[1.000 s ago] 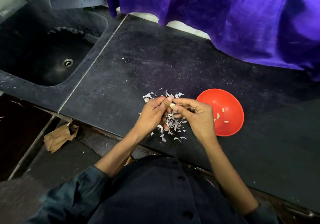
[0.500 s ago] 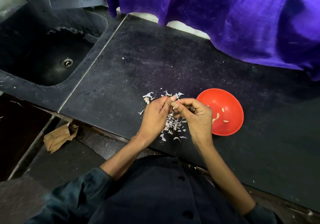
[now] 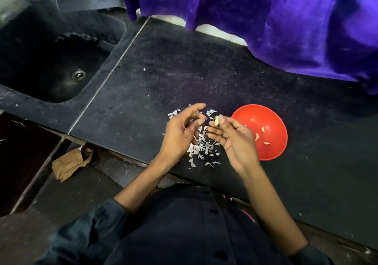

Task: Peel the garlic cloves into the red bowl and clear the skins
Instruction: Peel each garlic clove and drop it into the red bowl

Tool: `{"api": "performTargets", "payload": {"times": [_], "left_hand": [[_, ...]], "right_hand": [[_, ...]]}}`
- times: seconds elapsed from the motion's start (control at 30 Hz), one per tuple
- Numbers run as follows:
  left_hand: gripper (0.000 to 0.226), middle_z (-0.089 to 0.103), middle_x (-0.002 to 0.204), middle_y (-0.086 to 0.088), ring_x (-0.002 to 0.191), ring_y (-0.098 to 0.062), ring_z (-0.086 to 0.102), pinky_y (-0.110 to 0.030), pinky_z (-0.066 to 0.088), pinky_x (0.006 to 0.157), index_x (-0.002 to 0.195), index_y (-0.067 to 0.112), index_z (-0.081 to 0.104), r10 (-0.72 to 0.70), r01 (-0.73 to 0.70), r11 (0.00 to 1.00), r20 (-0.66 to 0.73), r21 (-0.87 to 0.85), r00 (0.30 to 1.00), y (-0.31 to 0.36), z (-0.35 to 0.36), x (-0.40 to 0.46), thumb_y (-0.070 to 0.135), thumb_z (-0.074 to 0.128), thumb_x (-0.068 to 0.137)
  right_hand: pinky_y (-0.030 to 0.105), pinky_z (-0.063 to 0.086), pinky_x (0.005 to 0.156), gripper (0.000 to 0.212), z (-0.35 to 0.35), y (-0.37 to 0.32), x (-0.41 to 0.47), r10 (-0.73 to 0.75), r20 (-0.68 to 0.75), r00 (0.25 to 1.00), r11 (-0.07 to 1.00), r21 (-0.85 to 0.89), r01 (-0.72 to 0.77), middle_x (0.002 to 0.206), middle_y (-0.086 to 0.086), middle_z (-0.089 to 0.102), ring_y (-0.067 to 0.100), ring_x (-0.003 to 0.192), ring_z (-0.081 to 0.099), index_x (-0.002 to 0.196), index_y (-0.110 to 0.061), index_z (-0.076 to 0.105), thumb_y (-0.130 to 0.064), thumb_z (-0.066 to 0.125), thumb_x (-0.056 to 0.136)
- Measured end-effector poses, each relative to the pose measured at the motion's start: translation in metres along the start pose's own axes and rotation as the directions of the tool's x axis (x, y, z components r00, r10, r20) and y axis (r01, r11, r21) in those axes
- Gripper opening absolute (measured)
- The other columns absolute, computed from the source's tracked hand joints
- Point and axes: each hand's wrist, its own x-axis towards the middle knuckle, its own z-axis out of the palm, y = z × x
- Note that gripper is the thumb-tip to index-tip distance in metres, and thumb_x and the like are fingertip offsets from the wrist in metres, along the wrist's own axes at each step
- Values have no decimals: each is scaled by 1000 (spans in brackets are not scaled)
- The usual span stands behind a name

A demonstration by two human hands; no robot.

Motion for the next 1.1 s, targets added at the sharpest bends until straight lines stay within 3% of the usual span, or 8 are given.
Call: {"api": "performTargets", "payload": {"times": [0.17, 0.33, 0.67, 0.8, 0.9, 1.03, 1.1], "left_hand": [[23, 67, 102, -13, 69, -13, 62, -23, 53, 49, 111, 10, 70, -9, 13, 999, 79, -52, 997, 4, 1, 2, 7, 65, 89], [12, 73, 80, 1, 61, -10, 62, -22, 50, 47, 92, 1, 74, -36, 38, 993, 16, -112, 999, 4, -3, 2, 8, 73, 82], [11, 72, 80, -3, 62, -11, 61, -23, 48, 55, 80, 14, 74, 68, -78, 992, -103, -98, 992, 4, -6, 0, 16, 82, 72], [9, 69, 78, 5, 58, -8, 57, -22, 47, 55, 77, 14, 74, 69, -78, 992, -90, -96, 993, 4, -7, 0, 15, 80, 72], [6, 67, 77, 10, 58, -8, 56, -29, 46, 57, 77, 18, 74, 102, -104, 994, -73, -28, 992, 1, -9, 0, 17, 79, 75], [12, 66, 79, 15, 60, -3, 56, -28, 49, 57, 78, 23, 72, 177, -172, 984, -94, 56, 980, 2, -5, -2, 12, 76, 79], [2, 66, 81, 15, 62, -3, 57, -25, 50, 56, 80, 21, 73, 221, -214, 973, -87, 82, 971, 3, -4, -2, 19, 75, 81]], "right_hand": [[25, 57, 66, 18, 1, 1, -1, 44, 46, 998, 998, 40, -46, 80, 9, 71, 16, 71, 68, 96, -3, 64, -14, 63, 81], [25, 58, 66, 18, 0, -1, -2, 72, 74, 995, 997, 30, -75, 82, 11, 72, 17, 73, 69, 94, -3, 66, -12, 63, 80], [26, 58, 65, 15, 3, -6, -4, 110, 147, 983, 993, 29, -116, 86, 12, 74, 19, 74, 70, 86, -2, 75, -6, 63, 78], [25, 58, 65, 18, 2, -7, -4, 125, 160, 979, 992, 13, -129, 90, 13, 74, 18, 74, 70, 91, 2, 71, -7, 63, 79], [25, 57, 65, 23, 1, -6, -3, 136, 146, 980, 991, -2, -137, 89, 15, 73, 17, 73, 69, 96, 7, 66, -6, 64, 78], [24, 58, 65, 13, 7, -3, -7, 104, 106, 989, 994, 29, -108, 85, 13, 73, 16, 72, 69, 86, 0, 72, -6, 65, 77], [24, 58, 65, 11, 11, -1, -10, 88, 66, 994, 994, 67, -92, 81, 12, 73, 15, 70, 69, 83, -2, 72, -5, 64, 77]]}}
